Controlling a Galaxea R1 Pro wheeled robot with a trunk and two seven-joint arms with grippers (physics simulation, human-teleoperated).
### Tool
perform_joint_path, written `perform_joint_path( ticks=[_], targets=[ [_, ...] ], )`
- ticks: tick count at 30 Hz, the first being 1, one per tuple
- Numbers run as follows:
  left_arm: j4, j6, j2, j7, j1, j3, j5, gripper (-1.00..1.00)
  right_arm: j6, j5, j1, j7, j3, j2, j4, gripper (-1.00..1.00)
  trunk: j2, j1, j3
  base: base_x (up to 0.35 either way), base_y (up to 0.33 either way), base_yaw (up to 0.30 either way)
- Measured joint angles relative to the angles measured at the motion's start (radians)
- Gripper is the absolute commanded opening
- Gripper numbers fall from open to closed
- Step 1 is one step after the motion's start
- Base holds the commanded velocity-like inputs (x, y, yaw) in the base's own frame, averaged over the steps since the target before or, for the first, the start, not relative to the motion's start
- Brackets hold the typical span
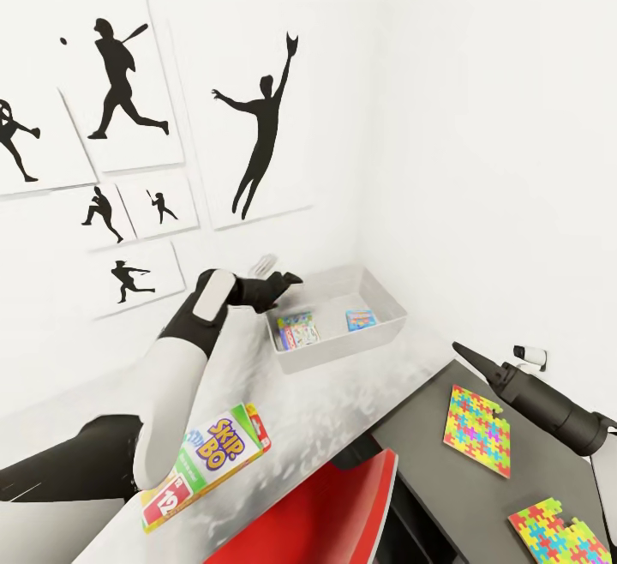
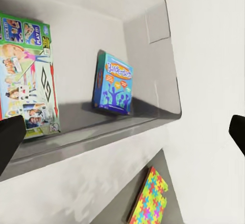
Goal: Put all the toys in the child's room - the three board games (two on the bed and one on the table), the two jigsaw puzzles on the table, and the tennis ball on the table - inside the toy box on the table in the child's room.
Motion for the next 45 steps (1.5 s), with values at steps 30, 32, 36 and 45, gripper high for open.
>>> perform_joint_path(
  ticks=[30,32,36,45],
  targets=[
    [-0.669,0.221,0.709,-0.356,0.657,-0.060,0.559,1.00,-0.042,0.002,0.001,0.027,-0.003,0.003,0.000,1.00,0.000,0.000,0.000,0.000,0.000,0.000],
    [-0.670,0.221,0.708,-0.369,0.684,-0.059,0.525,1.00,-0.050,0.003,0.001,0.027,-0.002,0.004,0.000,1.00,0.000,0.000,0.002,-0.050,0.000,0.026],
    [-0.674,0.221,0.708,-0.378,0.701,-0.056,0.482,1.00,-0.060,0.004,0.006,0.026,-0.001,0.004,0.000,1.00,0.000,0.000,0.007,-0.197,0.000,0.051],
    [-0.677,0.221,0.704,-0.381,0.707,-0.060,0.464,1.00,-0.071,0.004,0.011,0.027,0.000,0.005,0.000,1.00,0.000,0.000,0.021,-0.117,0.000,0.042]
  ],
)
